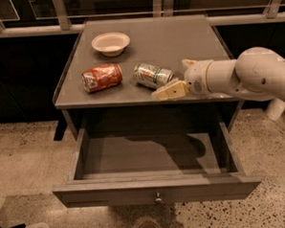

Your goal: Place 7up can into top drawer

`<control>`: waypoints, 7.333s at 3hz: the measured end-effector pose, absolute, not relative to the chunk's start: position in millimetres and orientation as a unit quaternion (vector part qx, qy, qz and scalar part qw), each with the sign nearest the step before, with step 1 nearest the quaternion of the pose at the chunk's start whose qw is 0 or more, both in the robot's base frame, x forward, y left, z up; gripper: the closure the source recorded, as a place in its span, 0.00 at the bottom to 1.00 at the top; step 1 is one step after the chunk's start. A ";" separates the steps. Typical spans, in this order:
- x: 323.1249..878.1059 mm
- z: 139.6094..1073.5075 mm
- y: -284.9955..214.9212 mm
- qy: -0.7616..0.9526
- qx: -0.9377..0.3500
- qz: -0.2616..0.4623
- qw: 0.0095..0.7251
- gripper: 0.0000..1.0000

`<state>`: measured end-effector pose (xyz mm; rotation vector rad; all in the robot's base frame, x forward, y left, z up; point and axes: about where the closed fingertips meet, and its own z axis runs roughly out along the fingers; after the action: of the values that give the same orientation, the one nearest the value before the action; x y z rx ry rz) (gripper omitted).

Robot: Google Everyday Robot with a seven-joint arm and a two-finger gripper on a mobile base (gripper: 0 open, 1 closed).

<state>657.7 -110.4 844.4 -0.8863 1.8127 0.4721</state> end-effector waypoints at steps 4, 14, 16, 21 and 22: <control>672.2 841.4 -99.5 0.733 -0.361 0.205 0.538 0.65; 470.7 815.5 -147.9 0.809 -0.219 0.038 0.545 1.00; 472.5 787.7 -149.6 0.823 -0.207 0.052 0.526 1.00; 523.6 656.0 -161.5 0.877 -0.164 0.093 0.443 0.81; 523.6 656.0 -161.5 0.877 -0.164 0.093 0.443 0.58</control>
Offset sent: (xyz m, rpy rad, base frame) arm 0.0185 0.0109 -0.0021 0.0644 -0.1056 0.0023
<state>523.6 -161.5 656.0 -0.4066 2.1742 0.2312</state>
